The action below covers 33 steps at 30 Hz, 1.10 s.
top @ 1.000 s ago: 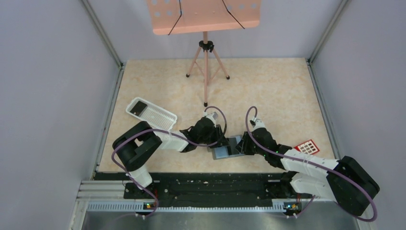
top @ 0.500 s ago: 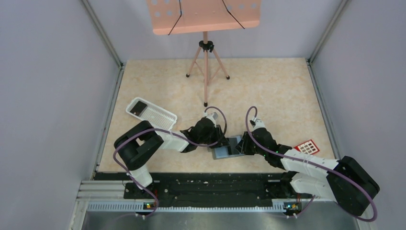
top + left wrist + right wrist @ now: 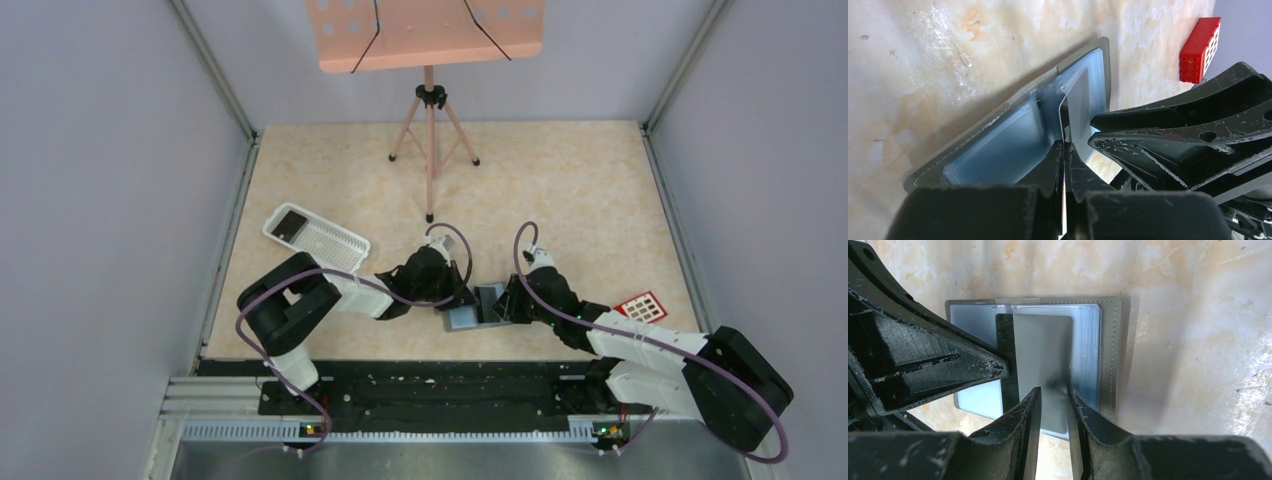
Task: Take the credit cards out of the card holder
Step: Remove the credit card from the card holder.
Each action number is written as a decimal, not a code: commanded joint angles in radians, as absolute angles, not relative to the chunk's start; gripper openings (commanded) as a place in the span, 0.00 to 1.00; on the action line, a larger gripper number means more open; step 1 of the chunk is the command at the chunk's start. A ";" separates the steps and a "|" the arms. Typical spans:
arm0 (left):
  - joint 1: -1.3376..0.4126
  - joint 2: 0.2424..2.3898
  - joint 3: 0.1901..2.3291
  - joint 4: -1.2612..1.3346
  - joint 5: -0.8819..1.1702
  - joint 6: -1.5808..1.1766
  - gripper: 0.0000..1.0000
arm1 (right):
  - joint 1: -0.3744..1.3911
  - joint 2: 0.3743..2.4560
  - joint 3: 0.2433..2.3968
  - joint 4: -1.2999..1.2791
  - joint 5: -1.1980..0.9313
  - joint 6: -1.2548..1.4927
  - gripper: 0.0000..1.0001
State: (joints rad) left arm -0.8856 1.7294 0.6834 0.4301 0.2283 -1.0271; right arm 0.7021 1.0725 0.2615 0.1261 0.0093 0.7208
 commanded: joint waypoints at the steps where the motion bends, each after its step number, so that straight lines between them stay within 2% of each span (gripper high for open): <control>1: -0.890 1.675 0.668 0.444 0.246 -1.024 0.00 | 0.680 1.064 0.239 0.079 0.035 0.718 0.27; 14: -0.864 1.488 0.598 0.306 0.176 -0.976 0.00 | 0.679 1.014 0.264 0.051 0.038 0.673 0.32; 21: -0.864 1.394 0.584 0.183 0.122 -0.939 0.00 | 0.679 0.906 0.312 0.083 -0.017 0.538 0.39; 27: -0.864 1.302 0.571 0.148 0.121 -0.985 0.00 | 0.680 0.816 0.310 0.246 -0.041 0.348 0.43; 30: -0.864 1.257 0.596 0.037 0.064 -1.090 0.00 | 0.689 0.774 0.266 0.437 -0.126 0.209 0.43; 33: -0.864 1.217 0.603 0.016 0.058 -1.215 0.00 | 0.724 0.742 0.231 0.544 -0.140 0.016 0.49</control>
State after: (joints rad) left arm -0.8654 1.2797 0.5758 0.0795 0.1047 -1.0546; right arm 0.6964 0.7887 0.2611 0.3008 -0.0807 0.2920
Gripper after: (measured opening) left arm 0.011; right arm 0.456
